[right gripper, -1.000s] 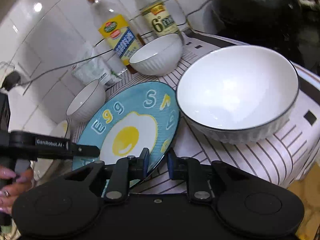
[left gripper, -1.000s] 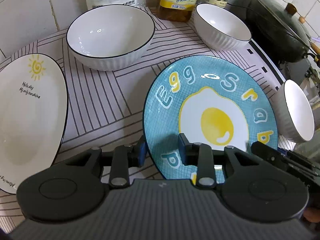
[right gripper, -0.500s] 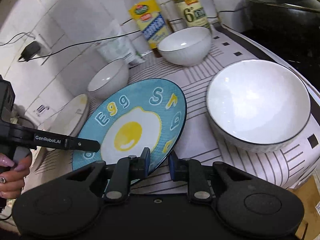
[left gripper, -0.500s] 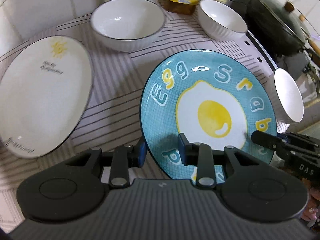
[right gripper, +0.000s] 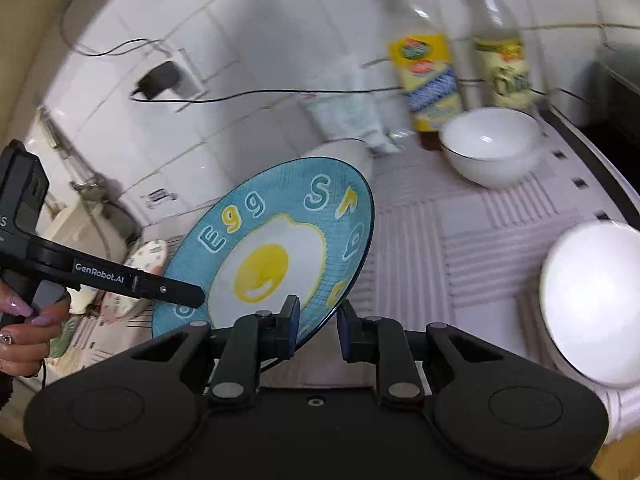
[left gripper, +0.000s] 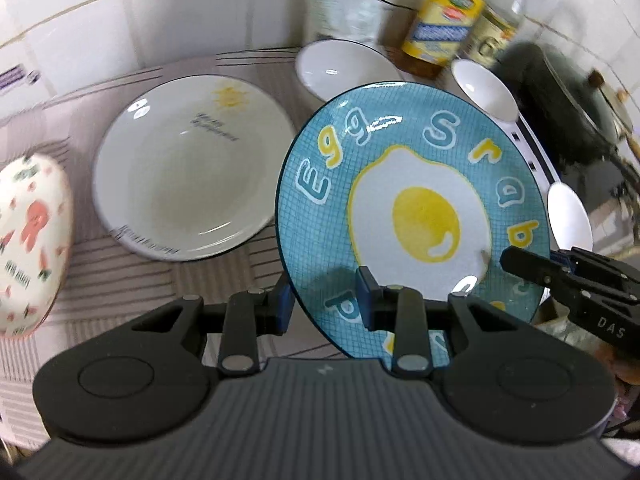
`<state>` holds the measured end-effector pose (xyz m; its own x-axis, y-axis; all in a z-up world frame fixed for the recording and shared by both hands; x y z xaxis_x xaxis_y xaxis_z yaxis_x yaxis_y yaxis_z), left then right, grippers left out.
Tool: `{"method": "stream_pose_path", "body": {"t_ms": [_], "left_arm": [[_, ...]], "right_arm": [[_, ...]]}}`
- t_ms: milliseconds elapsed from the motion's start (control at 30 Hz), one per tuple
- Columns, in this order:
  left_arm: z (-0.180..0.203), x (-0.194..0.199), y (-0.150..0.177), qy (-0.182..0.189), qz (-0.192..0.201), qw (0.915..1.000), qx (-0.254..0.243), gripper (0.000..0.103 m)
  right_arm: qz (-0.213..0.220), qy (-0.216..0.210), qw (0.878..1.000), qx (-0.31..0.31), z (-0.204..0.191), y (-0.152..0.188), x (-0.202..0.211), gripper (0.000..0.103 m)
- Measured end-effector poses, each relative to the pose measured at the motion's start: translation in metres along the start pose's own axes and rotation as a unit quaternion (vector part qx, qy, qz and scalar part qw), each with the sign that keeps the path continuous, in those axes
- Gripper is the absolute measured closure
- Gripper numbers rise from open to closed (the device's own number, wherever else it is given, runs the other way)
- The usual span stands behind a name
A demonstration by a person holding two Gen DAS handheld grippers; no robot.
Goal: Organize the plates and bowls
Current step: 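Carry the blue Egg plate and lower it onto the white sun plate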
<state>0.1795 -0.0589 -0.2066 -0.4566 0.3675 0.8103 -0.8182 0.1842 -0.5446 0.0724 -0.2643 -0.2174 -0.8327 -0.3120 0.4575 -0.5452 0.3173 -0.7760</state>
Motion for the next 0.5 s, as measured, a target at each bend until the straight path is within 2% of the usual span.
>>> {"method": "stream_pose_path", "body": {"t_ms": [233, 400, 500], "left_arm": [[-0.044, 0.019, 0.000, -0.033, 0.007, 0.9980, 0.054, 0.073], [-0.075, 0.017, -0.004, -0.055, 0.010, 0.9942, 0.091, 0.073], [-0.094, 0.010, -0.005, -0.069, 0.008, 0.9925, 0.100, 0.072]], "right_arm": [[-0.009, -0.060, 0.998, 0.007, -0.026, -0.015, -0.030, 0.078], [-0.019, -0.089, 0.995, 0.035, -0.045, -0.019, -0.058, 0.078], [-0.040, -0.097, 0.993, 0.048, -0.055, -0.019, -0.079, 0.078]]}}
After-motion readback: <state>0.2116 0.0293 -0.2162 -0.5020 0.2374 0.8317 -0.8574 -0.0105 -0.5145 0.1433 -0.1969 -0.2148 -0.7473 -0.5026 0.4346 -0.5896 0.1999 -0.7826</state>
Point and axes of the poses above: each gripper's, at about its wrist camera, not at the fingertips, and x roughly against the way its jaws point, z to its right, y to its underside, the point moved 7 cm from there along -x, roughly the way its jaws point, and after that the axes turned 10 degrees about z, right-handed, at the moved point
